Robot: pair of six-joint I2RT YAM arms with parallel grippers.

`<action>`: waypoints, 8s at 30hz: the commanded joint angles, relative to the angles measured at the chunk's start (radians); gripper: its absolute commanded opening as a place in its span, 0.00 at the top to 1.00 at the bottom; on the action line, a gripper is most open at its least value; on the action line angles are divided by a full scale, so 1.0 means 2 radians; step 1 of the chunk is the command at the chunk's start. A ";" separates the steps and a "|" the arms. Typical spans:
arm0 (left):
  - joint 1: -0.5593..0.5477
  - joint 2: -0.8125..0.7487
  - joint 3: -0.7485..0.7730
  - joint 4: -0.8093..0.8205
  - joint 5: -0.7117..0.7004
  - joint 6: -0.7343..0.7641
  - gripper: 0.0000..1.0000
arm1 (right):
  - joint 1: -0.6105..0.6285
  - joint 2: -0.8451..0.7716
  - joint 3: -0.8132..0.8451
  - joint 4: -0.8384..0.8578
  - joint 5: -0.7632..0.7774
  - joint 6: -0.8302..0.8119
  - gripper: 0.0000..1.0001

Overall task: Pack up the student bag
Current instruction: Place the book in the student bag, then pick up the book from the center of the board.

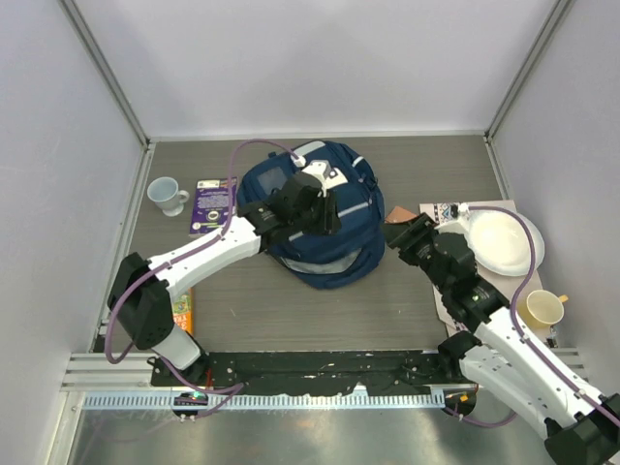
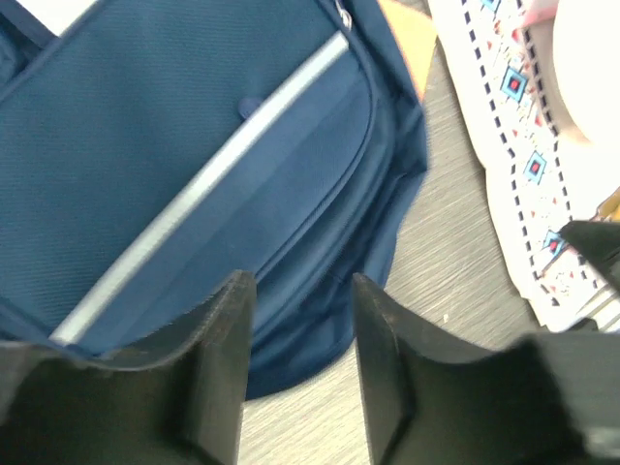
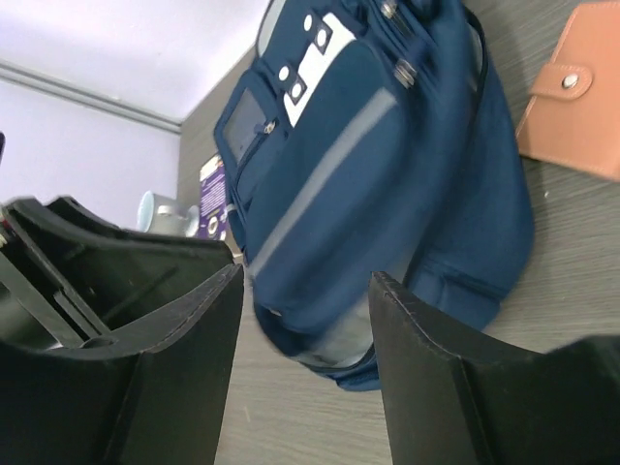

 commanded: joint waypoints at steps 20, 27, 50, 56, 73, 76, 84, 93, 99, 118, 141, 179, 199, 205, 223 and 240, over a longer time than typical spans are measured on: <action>0.289 -0.315 -0.245 -0.135 -0.178 -0.086 0.00 | 0.095 0.291 0.168 0.103 -0.180 -0.085 0.36; 0.469 -0.358 -0.321 -0.147 -0.129 -0.116 0.00 | 0.120 0.368 0.203 0.096 -0.245 -0.100 0.36; 0.648 -0.285 -0.364 -0.076 -0.211 -0.112 0.00 | 0.120 0.415 0.222 0.091 -0.309 -0.115 0.34; 0.655 -0.237 -0.360 -0.077 -0.224 -0.136 0.00 | 0.120 0.416 0.220 0.093 -0.313 -0.116 0.34; 0.654 -0.263 -0.406 -0.047 0.007 -0.135 0.01 | 0.126 0.452 0.224 0.113 -0.316 -0.100 0.33; 0.654 -0.292 -0.415 -0.052 0.055 -0.137 0.01 | 0.138 0.462 0.236 0.103 -0.306 -0.111 0.33; 0.644 -0.365 -0.455 -0.024 0.118 -0.153 0.00 | 0.175 0.503 0.273 0.097 -0.290 -0.107 0.33; 0.584 -0.331 -0.470 0.009 0.153 -0.145 0.00 | 0.200 0.561 0.305 0.119 -0.299 -0.101 0.33; 0.553 -0.323 -0.470 0.023 0.168 -0.135 0.00 | 0.211 0.616 0.354 0.101 -0.278 -0.112 0.33; 0.504 -0.301 -0.433 -0.001 0.212 -0.060 0.21 | 0.222 0.739 0.427 0.066 -0.250 -0.092 0.33; 0.469 -0.259 -0.414 0.020 0.284 -0.037 0.47 | 0.221 0.741 0.417 0.084 -0.263 -0.085 0.46; 0.456 -0.398 -0.343 0.198 0.442 -0.182 1.00 | 0.127 0.474 0.239 0.261 -0.349 -0.006 0.25; 0.369 -0.338 -0.389 0.359 0.448 -0.244 1.00 | 0.125 0.479 0.214 0.370 -0.366 0.037 0.69; 0.369 -0.367 -0.357 0.191 0.361 -0.140 0.29 | 0.112 0.427 0.193 0.321 -0.329 0.000 0.99; 0.366 -0.304 -0.308 0.316 0.390 -0.192 0.01 | 0.076 0.396 0.199 0.422 -0.499 0.029 0.99; 0.330 -0.210 -0.322 0.487 0.518 -0.236 0.39 | 0.071 0.468 0.213 0.547 -0.584 0.100 0.99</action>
